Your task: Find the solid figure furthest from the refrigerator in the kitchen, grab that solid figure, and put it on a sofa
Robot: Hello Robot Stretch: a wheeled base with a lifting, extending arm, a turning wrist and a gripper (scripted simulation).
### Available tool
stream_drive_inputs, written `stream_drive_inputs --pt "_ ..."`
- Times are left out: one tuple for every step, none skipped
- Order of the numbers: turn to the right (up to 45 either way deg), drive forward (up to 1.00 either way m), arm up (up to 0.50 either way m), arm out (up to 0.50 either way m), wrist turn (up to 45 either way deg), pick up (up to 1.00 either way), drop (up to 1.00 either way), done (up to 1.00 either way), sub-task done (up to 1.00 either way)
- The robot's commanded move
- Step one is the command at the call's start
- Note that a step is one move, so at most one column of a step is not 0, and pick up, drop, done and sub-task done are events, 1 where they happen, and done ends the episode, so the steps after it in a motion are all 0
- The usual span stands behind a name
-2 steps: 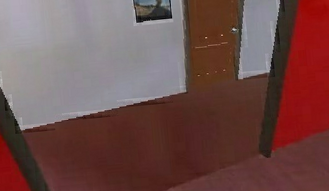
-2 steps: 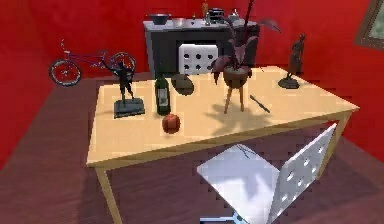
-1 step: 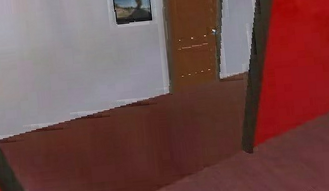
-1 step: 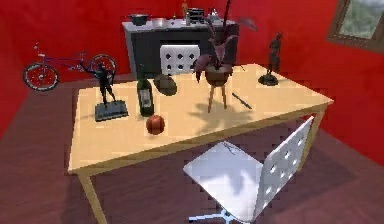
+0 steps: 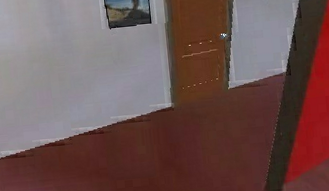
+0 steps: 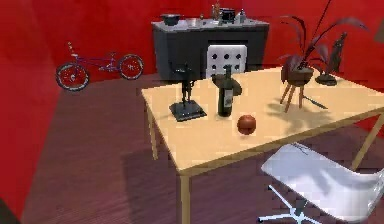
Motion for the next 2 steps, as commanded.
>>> stream_drive_inputs --pt "33.0 0.0 0.0 0.0 0.0 0.0 0.0 0.0 0.0" --pt "0.0 0.45 0.0 0.0 0.0 0.0 0.0 0.0 0.0"
